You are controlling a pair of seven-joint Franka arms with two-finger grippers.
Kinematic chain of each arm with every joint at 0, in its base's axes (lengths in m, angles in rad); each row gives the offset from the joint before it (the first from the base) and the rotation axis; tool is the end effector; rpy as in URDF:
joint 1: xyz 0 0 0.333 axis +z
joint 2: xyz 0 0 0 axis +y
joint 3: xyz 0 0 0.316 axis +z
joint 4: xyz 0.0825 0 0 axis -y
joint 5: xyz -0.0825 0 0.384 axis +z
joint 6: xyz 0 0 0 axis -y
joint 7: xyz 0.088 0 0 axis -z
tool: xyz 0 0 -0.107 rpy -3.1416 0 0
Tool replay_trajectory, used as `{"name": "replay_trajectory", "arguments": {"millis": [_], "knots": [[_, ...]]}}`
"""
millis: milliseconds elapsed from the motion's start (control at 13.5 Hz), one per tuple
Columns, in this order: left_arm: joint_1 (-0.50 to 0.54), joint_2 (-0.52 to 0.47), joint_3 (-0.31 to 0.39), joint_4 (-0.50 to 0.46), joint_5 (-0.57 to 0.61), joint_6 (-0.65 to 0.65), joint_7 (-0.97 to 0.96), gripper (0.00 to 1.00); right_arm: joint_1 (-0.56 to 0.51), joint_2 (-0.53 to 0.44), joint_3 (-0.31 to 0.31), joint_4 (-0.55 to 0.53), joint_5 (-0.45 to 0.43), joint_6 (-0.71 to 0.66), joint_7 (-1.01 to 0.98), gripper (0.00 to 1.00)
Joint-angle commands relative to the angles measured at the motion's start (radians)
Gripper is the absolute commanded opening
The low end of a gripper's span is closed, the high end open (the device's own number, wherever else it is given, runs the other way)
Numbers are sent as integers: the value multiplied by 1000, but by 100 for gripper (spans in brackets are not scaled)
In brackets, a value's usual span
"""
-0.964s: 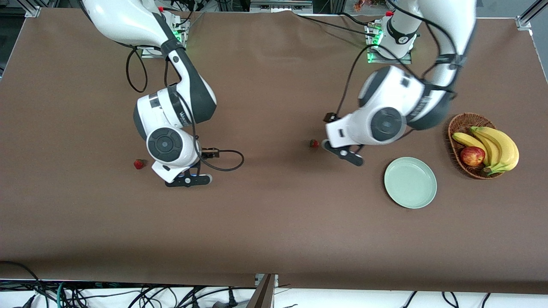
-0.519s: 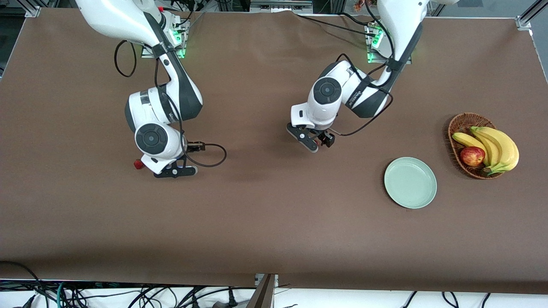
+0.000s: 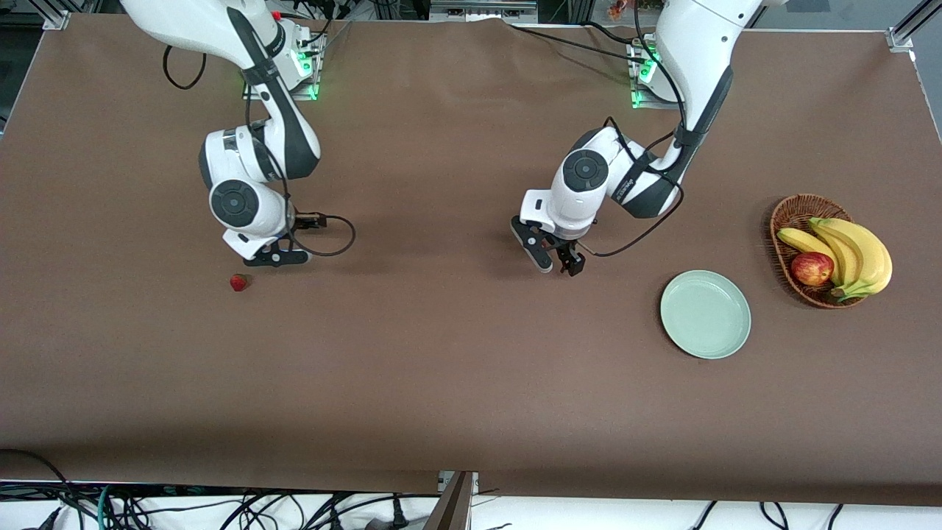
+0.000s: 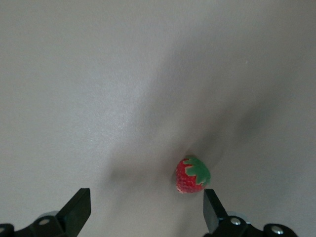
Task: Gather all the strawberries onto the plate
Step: 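Reach the left gripper to the strawberry while the right gripper reaches another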
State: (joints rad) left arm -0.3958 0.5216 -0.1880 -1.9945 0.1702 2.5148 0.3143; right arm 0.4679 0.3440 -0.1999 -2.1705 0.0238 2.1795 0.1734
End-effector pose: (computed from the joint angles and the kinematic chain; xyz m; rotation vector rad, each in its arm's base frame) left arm 0.5093 -0.3351 0.2011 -2.7441 1.5180 -0.0212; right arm 0.5067 0.1380 0.2137 2.9822 0.1165 -0.4646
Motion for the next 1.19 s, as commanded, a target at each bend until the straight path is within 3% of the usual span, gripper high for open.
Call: {"name": "replay_trajectory", "arguments": {"millis": [0, 74, 668, 742, 890, 1113], "knots": [[12, 25, -13, 7, 26, 27, 23, 100, 3, -43, -21, -81, 15, 26, -29, 100], [9, 28, -14, 6, 26, 32, 23, 96, 3, -43, -30, -89, 15, 28, -31, 100], [12, 38, -50, 3, 17, 33, 6, 92, -2, -14, -70, -123, 15, 57, -111, 100], [6, 40, -50, 3, 17, 33, 6, 84, -2, -11, -70, -129, 15, 65, -112, 99], [-3, 52, -50, 5, 17, 33, 5, 48, -2, -5, -69, -140, 15, 88, -112, 92], [-1, 54, -50, 3, 17, 33, 5, 4, -2, 3, -69, -144, 15, 97, -112, 82]]}}
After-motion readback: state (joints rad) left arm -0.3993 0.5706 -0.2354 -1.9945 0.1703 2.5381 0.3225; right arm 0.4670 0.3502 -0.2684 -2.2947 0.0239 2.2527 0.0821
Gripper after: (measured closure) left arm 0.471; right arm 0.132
